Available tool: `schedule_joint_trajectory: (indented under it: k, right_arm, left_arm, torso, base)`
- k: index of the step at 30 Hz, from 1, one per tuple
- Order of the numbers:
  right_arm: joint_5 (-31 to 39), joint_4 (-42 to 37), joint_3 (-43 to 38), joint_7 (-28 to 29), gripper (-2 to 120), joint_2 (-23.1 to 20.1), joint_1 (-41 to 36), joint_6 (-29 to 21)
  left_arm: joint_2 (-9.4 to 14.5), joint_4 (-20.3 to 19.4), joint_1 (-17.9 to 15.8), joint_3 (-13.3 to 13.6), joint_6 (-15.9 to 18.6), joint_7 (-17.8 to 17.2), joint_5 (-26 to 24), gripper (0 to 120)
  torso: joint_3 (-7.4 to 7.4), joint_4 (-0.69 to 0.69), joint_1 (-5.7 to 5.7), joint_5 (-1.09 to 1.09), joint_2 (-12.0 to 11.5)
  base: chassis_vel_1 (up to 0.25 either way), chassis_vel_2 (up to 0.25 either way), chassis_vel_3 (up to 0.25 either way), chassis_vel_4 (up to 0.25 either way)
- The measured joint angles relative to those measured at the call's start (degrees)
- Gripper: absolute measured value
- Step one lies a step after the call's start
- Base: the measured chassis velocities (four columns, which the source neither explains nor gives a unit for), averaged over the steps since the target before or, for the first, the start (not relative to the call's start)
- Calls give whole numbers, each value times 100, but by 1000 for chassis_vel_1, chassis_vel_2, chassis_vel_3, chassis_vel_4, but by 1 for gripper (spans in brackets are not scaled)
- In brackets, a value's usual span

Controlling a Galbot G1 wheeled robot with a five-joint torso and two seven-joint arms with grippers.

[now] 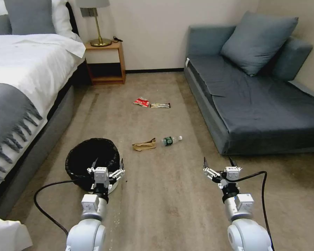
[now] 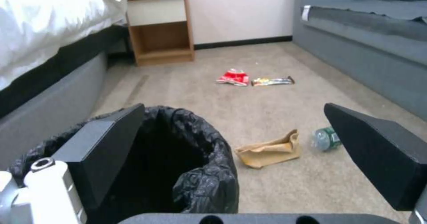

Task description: Pick up the trash bin, then pick up the garbage on the floor and place it into the trash bin.

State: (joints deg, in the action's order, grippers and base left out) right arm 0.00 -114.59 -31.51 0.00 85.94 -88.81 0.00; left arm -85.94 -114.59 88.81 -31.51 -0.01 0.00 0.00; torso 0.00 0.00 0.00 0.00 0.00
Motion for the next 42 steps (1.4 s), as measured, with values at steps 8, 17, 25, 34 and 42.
schedule_joint_trajectory:
  k: [8,17,25,34,42]
  right_arm:
    - [0,0,0,0,100,0,0,0]
    - [0,0,0,0,100,0,0,0]
    - [459,-438,161,155,100,-82,-317,-381]
    - [1919,-1734,535,450,100,-432,-1229,-1489]
    - [2159,-1689,252,130,100,-820,-972,-1415]
  left_arm:
    - [0,0,0,0,1,0,0,100]
    - [0,0,0,0,0,0,0,100]
    - [195,-172,0,-173,115,-124,-421,100]
    - [856,-760,-5,-764,542,-637,-1871,100]
    - [1346,-1133,-12,-1191,756,-936,-2856,100]
  torso:
    - [0,0,0,0,0]
    - [0,0,0,0,0]
    - [0,0,0,0,0]
    - [0,-2,0,1,0]
    - [0,0,0,4,0]
  base:
    - [0,0,0,0]
    - [0,0,0,0]
    - [0,0,0,0]
    - [0,0,0,0]
    - [0,0,0,0]
